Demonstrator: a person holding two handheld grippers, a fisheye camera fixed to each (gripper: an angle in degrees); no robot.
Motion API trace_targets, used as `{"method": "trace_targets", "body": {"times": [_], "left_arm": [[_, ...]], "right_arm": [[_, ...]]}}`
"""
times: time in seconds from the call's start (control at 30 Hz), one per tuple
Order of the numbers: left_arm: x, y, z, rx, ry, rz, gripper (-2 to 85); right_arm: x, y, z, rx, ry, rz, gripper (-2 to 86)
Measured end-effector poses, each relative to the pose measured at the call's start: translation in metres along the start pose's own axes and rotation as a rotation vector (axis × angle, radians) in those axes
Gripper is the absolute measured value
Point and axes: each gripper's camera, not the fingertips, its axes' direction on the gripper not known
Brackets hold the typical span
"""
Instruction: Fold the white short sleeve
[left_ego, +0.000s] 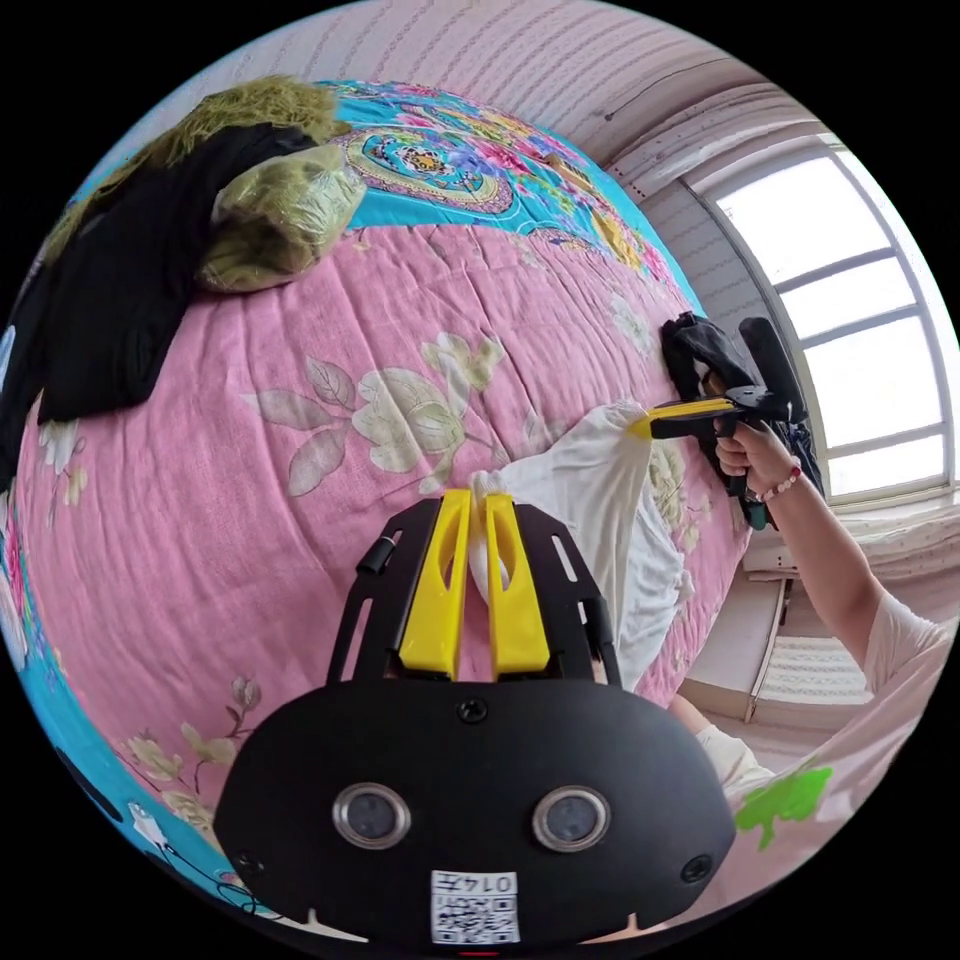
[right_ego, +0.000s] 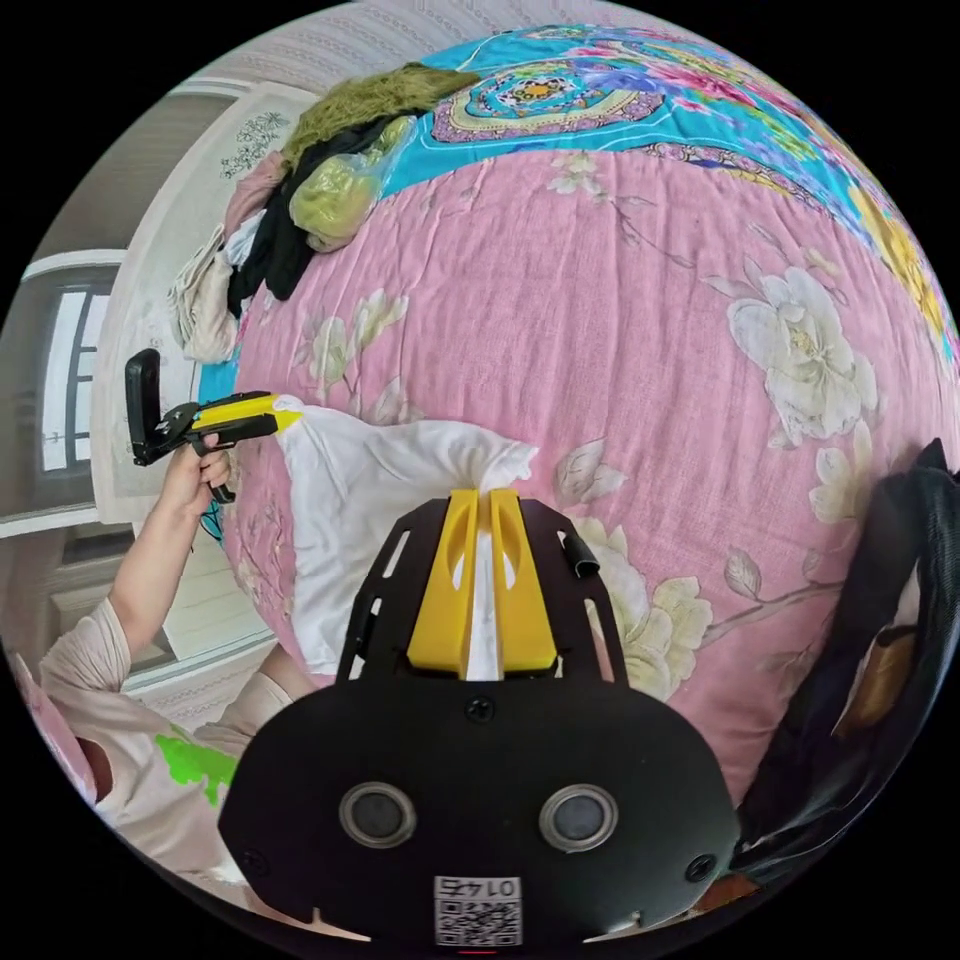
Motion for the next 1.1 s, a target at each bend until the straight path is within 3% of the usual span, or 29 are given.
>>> {"method": "trace_targets", "body": {"times": [0.23,0.4,0.8,1.1], "left_arm": [[0.045,0.049,-0.034,0.138,-0.005,0.162,1.0],[0.089,0.113,-0.045,0.199,-0.009,0.314,1.2],[0.164,0.242,0.023,0.048,0.004,0.299,4.4],[0.205,0.280,0.017,-0.042,0.005,0.419,7.5]], "right_arm": [[-0.010,0.051,-0.036,0.137,-0.078,-0.103,1.1],[-0.021,0.138,-0.047,0.262,-0.126,-0.212,1.2],[-0.026,0.290,0.024,0.214,-0.004,-0.180,4.9],[-0.040,0.331,-0.003,0.268,-0.030,-0.123,8.4]]}}
